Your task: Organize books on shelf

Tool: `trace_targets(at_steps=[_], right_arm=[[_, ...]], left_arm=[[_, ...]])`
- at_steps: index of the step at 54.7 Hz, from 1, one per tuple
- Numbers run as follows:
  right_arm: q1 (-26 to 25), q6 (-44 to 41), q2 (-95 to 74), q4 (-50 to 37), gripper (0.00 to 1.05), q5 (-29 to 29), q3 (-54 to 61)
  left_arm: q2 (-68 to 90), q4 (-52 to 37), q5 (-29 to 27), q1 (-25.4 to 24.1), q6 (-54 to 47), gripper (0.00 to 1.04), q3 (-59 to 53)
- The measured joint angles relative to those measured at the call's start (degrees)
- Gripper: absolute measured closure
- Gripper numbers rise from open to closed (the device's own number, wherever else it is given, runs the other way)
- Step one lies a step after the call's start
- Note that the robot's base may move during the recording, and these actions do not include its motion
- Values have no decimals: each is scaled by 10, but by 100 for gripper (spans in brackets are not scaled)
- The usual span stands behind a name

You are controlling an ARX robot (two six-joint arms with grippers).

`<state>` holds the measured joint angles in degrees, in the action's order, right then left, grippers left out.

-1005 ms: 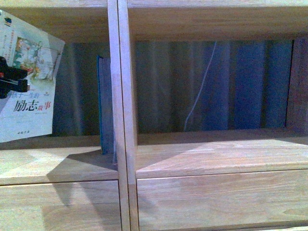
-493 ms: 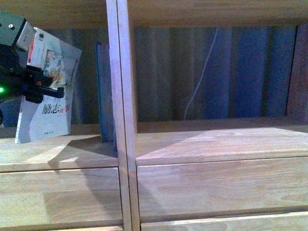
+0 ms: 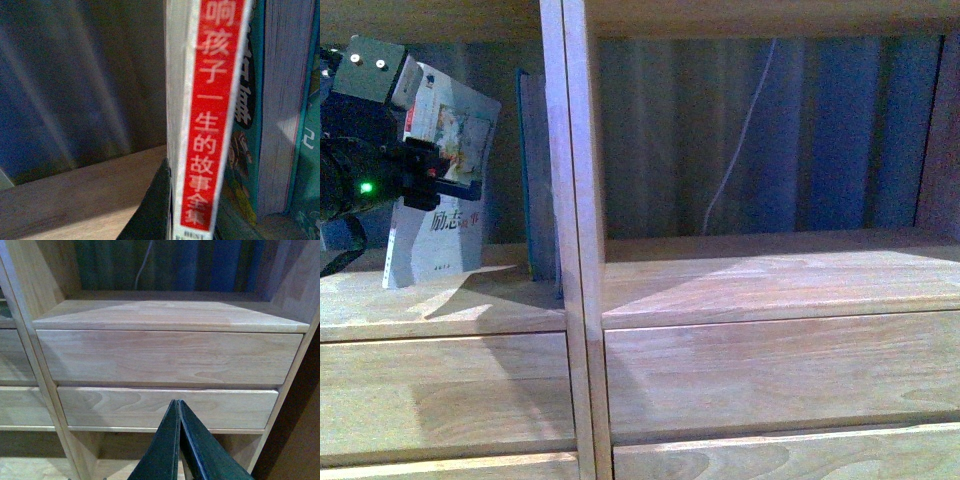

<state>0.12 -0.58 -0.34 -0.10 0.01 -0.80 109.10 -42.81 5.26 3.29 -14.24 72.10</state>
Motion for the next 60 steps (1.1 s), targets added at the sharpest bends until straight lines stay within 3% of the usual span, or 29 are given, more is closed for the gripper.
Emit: trace_targets(at_steps=[3, 23, 39, 60], right_arm=[[0, 0, 0, 0, 102, 0, 0], [0, 0, 0, 0, 46, 0, 0], [0, 0, 0, 0, 7, 0, 0], [0, 0, 0, 0, 7, 0, 0]], left_arm=[[6, -2, -4, 3, 0, 98, 2], [49, -7, -24, 21, 0, 98, 43], [80, -6, -39, 31, -1, 98, 84], [109, 15, -49, 40, -1, 97, 122]])
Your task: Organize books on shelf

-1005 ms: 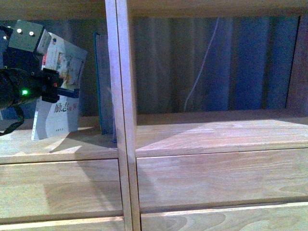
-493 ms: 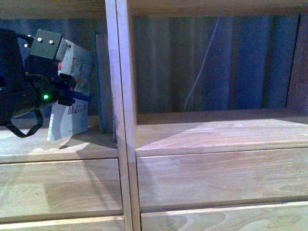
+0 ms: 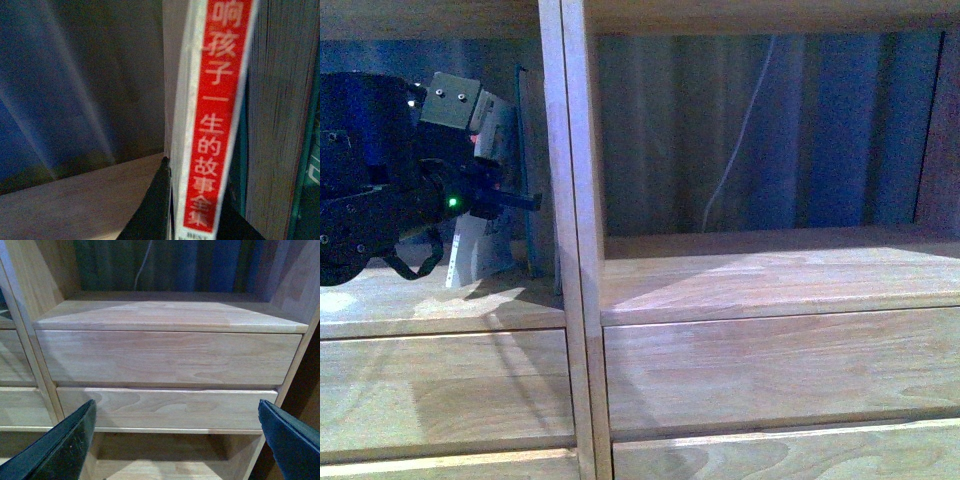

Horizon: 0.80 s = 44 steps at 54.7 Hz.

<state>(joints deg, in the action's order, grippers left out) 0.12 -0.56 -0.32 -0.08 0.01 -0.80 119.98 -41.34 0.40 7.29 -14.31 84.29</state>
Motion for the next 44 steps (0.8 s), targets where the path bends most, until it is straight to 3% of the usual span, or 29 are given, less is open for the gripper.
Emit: trace_targets(at_steps=[5, 9, 29, 44], right_arm=[[0, 0, 0, 0, 7, 0, 0], [0, 0, 0, 0, 7, 0, 0], [0, 0, 0, 0, 7, 0, 0], [0, 0, 0, 0, 7, 0, 0]], left_arm=[[0, 6, 11, 0, -1, 82, 0], [0, 5, 14, 0, -2, 64, 0], [-31, 18, 21, -8, 16, 7, -25], [-137, 52, 28, -8, 48, 7, -123]])
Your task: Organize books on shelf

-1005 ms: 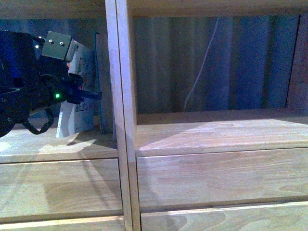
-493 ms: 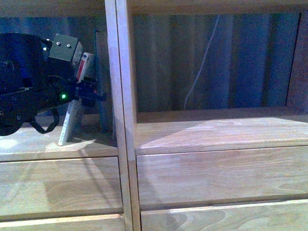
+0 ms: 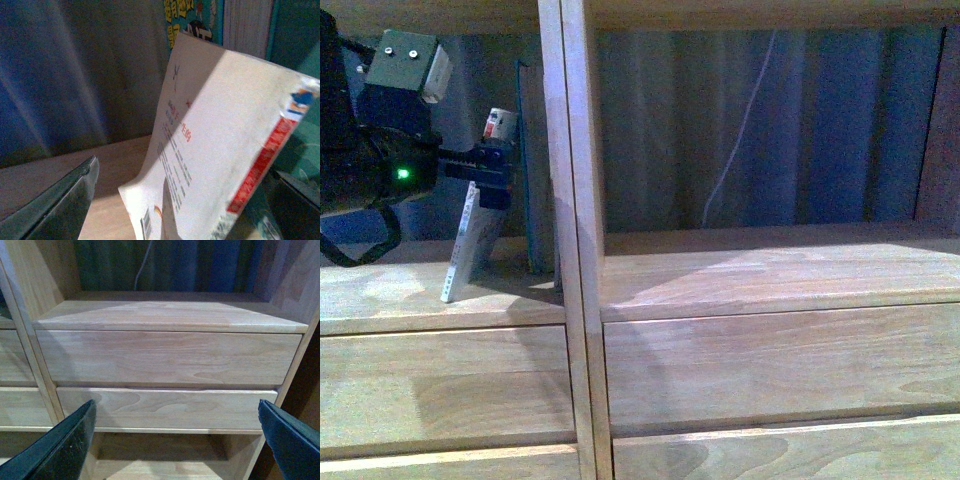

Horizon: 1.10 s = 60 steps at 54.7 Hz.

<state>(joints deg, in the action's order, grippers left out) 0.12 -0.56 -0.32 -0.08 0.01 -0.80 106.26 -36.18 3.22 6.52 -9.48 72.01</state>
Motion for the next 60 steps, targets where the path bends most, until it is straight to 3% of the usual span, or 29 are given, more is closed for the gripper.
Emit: trace_targets(at_steps=[17, 26, 35, 51, 60], right_arm=[[0, 0, 0, 0, 7, 0, 0], [0, 0, 0, 0, 7, 0, 0], [0, 0, 0, 0, 7, 0, 0], [0, 0, 0, 0, 7, 0, 0], [0, 0, 0, 0, 7, 0, 0]], left_arm=[[-195, 55, 28, 7, 56, 7, -158], [-423, 141, 80, 9, 88, 7, -280], [-615, 250, 137, -43, 109, 7, -369], [-813, 371, 211, -156, 115, 7, -469], [-898, 435, 241, -178, 128, 7, -503]])
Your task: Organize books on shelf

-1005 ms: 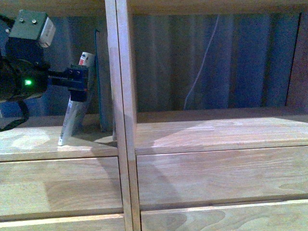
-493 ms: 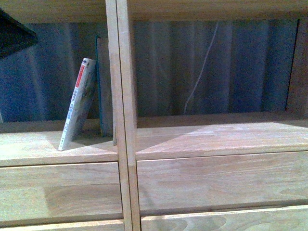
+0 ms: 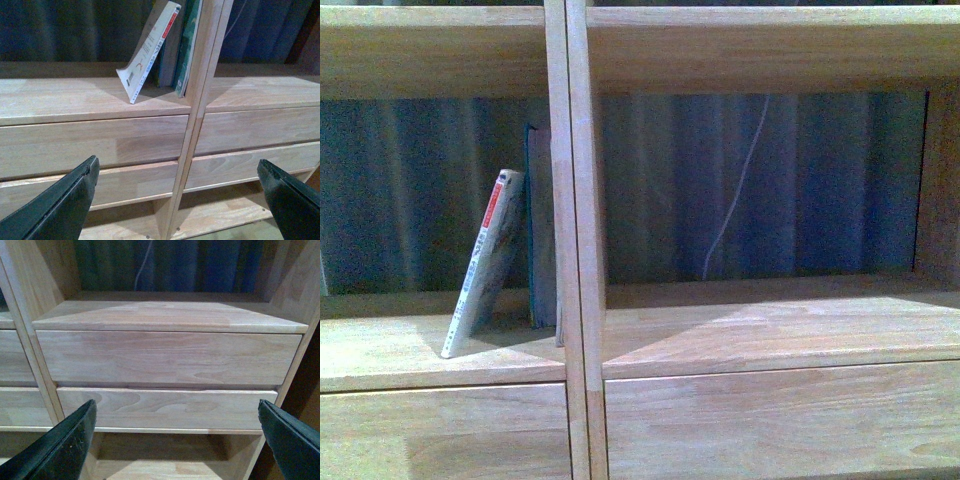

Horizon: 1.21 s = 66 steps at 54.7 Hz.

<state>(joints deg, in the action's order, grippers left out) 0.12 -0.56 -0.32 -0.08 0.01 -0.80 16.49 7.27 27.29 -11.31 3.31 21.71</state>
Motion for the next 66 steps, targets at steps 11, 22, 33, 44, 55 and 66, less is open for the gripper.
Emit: trace_targets(at_steps=[11, 22, 33, 44, 55, 66], right_arm=[[0, 0, 0, 0, 7, 0, 0], [0, 0, 0, 0, 7, 0, 0], [0, 0, 0, 0, 7, 0, 0], [0, 0, 0, 0, 7, 0, 0], [0, 0, 0, 0, 7, 0, 0], [0, 0, 0, 0, 7, 0, 0]], left_arm=[[-59, -37, -252, 105, -20, 35, -70], [-99, -55, -271, 111, -26, 74, -142], [-116, -62, -272, 111, -28, 102, -159], [-128, -65, -272, 111, -28, 102, -176], [-137, -66, -272, 111, -28, 102, -185], [-160, -70, -272, 111, -28, 102, -210]])
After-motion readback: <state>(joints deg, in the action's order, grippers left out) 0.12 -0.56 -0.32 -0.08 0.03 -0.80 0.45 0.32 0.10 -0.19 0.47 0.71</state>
